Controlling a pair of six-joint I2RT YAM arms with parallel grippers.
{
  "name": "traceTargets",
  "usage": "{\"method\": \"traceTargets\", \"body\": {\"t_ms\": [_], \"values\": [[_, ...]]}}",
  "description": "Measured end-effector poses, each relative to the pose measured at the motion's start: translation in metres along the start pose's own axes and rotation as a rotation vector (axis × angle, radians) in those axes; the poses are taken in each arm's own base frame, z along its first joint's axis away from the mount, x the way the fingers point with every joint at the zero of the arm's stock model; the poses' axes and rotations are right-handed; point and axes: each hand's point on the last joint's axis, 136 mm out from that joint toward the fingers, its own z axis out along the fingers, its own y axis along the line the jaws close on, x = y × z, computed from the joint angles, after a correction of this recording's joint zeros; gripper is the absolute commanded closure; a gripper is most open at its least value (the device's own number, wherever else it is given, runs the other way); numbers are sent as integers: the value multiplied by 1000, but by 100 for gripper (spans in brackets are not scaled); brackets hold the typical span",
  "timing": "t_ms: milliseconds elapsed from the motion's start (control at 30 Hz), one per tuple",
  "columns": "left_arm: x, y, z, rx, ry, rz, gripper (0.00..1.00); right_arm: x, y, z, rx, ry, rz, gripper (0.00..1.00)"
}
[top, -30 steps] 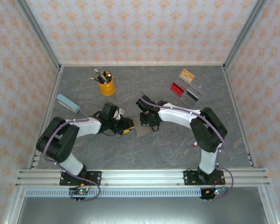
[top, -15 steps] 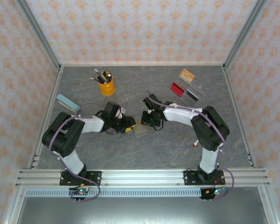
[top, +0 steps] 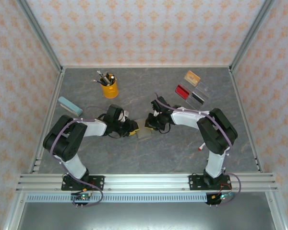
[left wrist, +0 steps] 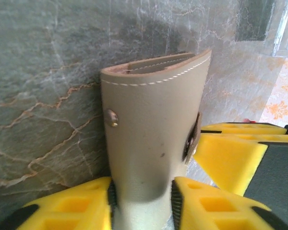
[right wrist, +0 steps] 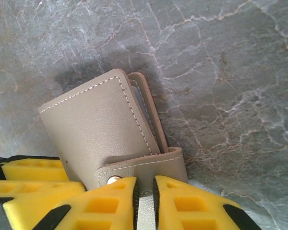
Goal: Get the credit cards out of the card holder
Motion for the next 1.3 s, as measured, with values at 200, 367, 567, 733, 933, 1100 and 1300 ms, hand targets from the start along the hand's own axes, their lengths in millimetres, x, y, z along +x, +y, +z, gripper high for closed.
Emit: {"method": "traceTargets", "body": {"t_ms": [200,367,567,733,933,1100,1300], "values": [[1,-16,-12,32,-18,57,100,-1,-2,-6,19,-21,-15,75],[6,-23,-20,24,-14,91,100,4,-5,-20,95,-60,-93,64],[13,-31,-24,15,-2,121,100,10,15,-32,166,-96,-230,59],[14,-32,-24,4,1,130,100,10,32,-32,197,-114,-298,60],[14,-29,-24,-13,-1,121,100,9,18,-21,263,-90,-294,68],[16,-25,-23,-36,-6,120,100,12,15,-17,283,-80,-288,79],[14,-23,-30,-68,-37,119,100,8,-7,-24,400,-109,-255,90]]}}
